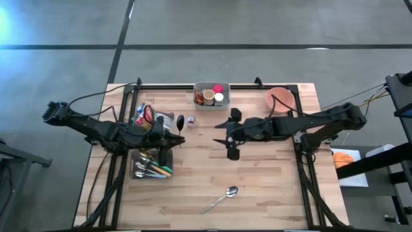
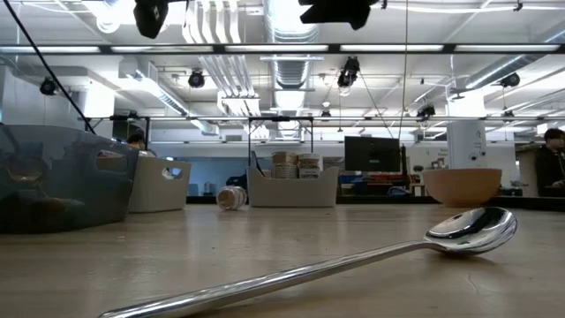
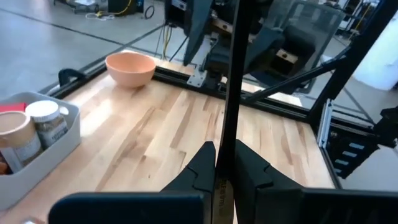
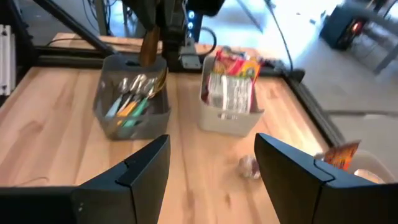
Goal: Pick & Place Food Item
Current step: Put the black spoon into the black bin
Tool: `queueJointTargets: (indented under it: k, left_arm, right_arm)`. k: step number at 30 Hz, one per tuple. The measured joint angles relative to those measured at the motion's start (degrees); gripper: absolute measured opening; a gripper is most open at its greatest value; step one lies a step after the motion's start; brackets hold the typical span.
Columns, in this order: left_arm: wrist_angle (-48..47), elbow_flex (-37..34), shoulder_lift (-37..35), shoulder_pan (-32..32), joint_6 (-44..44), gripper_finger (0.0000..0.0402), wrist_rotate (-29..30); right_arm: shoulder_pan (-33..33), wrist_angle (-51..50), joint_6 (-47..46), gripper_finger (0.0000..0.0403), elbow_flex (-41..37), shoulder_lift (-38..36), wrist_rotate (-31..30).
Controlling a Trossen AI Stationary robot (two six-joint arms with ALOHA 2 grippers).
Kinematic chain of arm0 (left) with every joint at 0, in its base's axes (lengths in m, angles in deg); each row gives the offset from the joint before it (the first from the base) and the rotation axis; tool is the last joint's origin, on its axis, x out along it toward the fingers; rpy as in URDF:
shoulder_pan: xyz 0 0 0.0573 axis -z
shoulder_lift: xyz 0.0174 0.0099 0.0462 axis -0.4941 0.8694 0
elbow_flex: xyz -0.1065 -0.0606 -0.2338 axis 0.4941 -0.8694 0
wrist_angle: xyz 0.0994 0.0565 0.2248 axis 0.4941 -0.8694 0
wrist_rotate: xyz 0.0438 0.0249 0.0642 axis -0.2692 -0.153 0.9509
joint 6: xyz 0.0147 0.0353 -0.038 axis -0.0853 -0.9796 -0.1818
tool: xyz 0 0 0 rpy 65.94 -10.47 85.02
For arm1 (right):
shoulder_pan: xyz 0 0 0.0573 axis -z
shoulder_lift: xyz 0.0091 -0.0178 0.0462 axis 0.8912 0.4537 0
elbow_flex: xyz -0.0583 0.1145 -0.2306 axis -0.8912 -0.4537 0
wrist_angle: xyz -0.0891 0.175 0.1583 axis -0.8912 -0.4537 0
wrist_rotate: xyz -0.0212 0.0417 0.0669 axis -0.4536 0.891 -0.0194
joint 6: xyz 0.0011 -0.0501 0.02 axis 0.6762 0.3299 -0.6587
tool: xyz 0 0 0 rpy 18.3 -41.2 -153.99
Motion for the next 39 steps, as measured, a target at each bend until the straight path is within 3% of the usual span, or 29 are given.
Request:
queueJointTargets:
  k: [22, 28, 39]
  left_arm:
    - [-5.8, 0.1, -3.0, 0.2, 12.7, 0.0020, 0.2]
    - [-7.7, 0.1, -3.4, 0.7, 15.3, 0.0020, 7.0]
    - [-8.7, 0.0, -3.0, 1.0, 22.0, 0.0020, 11.9]
  right_arm:
    - [0.0, -1.2, -1.2, 0.0233, 0.0, 0.3, 0.0]
    - [0.0, -1.4, -1.1, 0.0233, 0.0, 1.1, 0.0]
    - [0.0, -1.4, -1.4, 0.0233, -0.1, 1.4, 0.0]
